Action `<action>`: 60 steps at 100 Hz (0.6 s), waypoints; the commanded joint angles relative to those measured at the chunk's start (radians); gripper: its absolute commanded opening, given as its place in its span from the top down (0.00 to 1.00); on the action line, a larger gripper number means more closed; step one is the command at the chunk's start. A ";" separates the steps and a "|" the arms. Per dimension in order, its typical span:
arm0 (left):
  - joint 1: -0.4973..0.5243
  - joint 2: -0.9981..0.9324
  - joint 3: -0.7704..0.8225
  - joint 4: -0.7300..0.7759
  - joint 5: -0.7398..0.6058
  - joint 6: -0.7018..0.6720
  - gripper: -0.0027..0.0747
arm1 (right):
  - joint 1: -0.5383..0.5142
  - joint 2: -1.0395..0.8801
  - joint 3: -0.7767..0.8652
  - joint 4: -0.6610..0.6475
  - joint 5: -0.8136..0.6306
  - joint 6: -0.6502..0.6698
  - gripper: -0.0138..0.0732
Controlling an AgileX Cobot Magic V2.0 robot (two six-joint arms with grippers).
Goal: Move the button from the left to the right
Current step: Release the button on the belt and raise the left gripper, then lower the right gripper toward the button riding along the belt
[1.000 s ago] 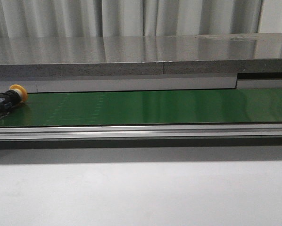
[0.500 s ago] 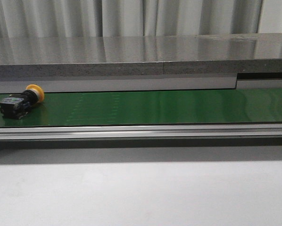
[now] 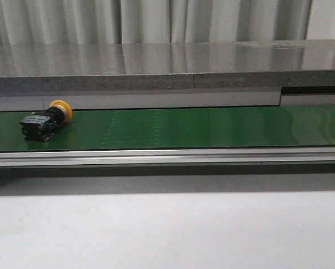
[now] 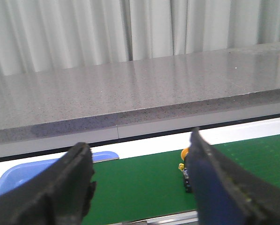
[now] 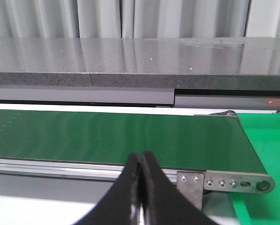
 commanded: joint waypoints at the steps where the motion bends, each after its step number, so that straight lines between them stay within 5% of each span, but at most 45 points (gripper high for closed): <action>1: -0.008 0.010 -0.024 -0.009 -0.073 -0.004 0.70 | 0.000 -0.016 -0.019 -0.008 -0.085 -0.003 0.92; 14: -0.008 0.010 -0.024 -0.009 -0.072 -0.004 0.99 | 0.000 -0.016 -0.019 -0.008 -0.085 -0.003 0.92; 60: -0.008 0.010 -0.024 -0.009 -0.072 -0.002 0.99 | 0.000 -0.016 -0.022 -0.008 -0.191 -0.003 0.92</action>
